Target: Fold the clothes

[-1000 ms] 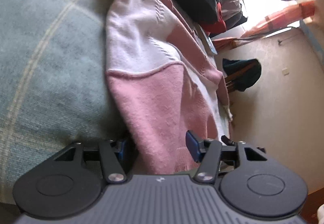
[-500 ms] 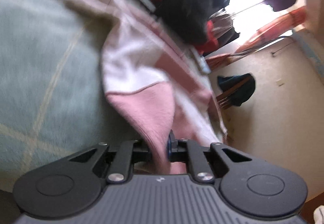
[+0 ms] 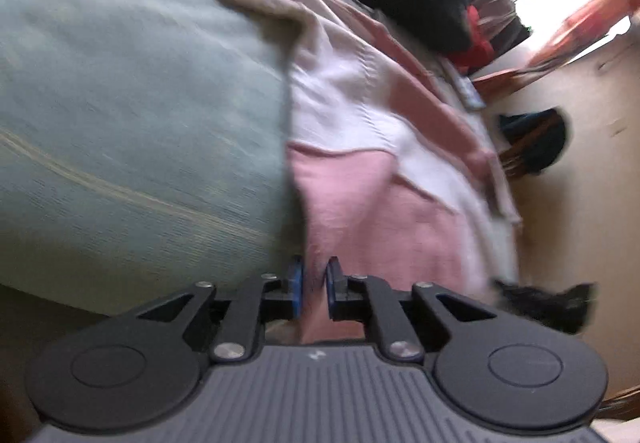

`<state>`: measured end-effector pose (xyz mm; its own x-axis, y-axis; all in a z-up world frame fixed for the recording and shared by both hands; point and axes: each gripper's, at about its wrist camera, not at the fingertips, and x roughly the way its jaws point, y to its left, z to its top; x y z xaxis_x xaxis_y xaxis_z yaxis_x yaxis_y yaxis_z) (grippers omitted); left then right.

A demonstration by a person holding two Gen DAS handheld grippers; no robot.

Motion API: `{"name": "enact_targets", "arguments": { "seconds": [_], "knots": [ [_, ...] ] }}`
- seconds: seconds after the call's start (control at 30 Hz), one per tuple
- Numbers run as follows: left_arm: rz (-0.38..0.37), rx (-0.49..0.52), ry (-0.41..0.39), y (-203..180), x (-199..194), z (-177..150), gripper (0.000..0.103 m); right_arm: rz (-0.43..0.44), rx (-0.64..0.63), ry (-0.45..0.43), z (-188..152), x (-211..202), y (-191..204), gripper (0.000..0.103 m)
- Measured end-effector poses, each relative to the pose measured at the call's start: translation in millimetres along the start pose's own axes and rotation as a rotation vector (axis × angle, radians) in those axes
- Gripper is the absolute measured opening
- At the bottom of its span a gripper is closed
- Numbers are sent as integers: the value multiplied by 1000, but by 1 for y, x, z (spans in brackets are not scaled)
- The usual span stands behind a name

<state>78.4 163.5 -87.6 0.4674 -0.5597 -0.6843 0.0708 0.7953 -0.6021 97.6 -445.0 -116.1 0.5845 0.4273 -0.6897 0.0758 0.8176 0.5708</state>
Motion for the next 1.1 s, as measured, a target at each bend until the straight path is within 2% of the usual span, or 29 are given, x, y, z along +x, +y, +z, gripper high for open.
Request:
{"name": "enact_targets", "arguments": {
  "seconds": [0.03, 0.07, 0.1, 0.13, 0.2, 0.33, 0.47, 0.5, 0.57, 0.63, 0.73, 0.77, 0.8, 0.83, 0.87, 1.1],
  "knots": [
    [12, 42, -24, -7, -7, 6, 14, -11, -15, -28, 2, -7, 3, 26],
    [23, 84, -46, -15, -12, 12, 21, -23, -40, -55, 5, -12, 7, 30],
    [33, 124, -66, -24, -14, 20, 31, -34, -72, -77, 9, -15, 13, 33],
    [38, 153, -83, -30, -13, 28, 36, -36, -100, -89, 14, -15, 21, 39],
    [37, 188, -109, -38, -5, 43, 47, -10, -135, -88, 22, -10, 33, 39],
    [68, 167, -94, -32, 37, 76, 48, 49, -182, -69, 29, 11, 60, 39],
    [141, 151, -68, -12, 77, 98, 48, 83, -183, -64, 27, 22, 72, 41],
    [139, 146, -65, -7, 85, 103, 49, 84, -179, -64, 27, 23, 72, 42],
    [91, 118, -61, 1, 94, 112, 60, 80, -171, -62, 27, 25, 71, 45],
    [58, 106, -69, 4, 101, 122, 62, 63, -165, -58, 28, 27, 68, 45],
    [47, 105, -69, 2, 114, 130, 59, 45, -148, -48, 29, 34, 63, 45],
    [48, 111, -73, 0, 117, 132, 53, 40, -143, -44, 29, 36, 61, 45],
    [49, 117, -77, -1, 121, 134, 36, 36, -139, -40, 29, 39, 60, 45],
    [53, 121, -75, -3, 124, 135, 25, 31, -133, -38, 29, 41, 59, 45],
    [60, 119, -68, -3, 125, 135, 8, 27, -130, -35, 30, 43, 58, 45],
    [108, 151, -121, -8, 116, 154, 6, 15, -134, -23, 37, 53, 59, 46]
  ]
}}
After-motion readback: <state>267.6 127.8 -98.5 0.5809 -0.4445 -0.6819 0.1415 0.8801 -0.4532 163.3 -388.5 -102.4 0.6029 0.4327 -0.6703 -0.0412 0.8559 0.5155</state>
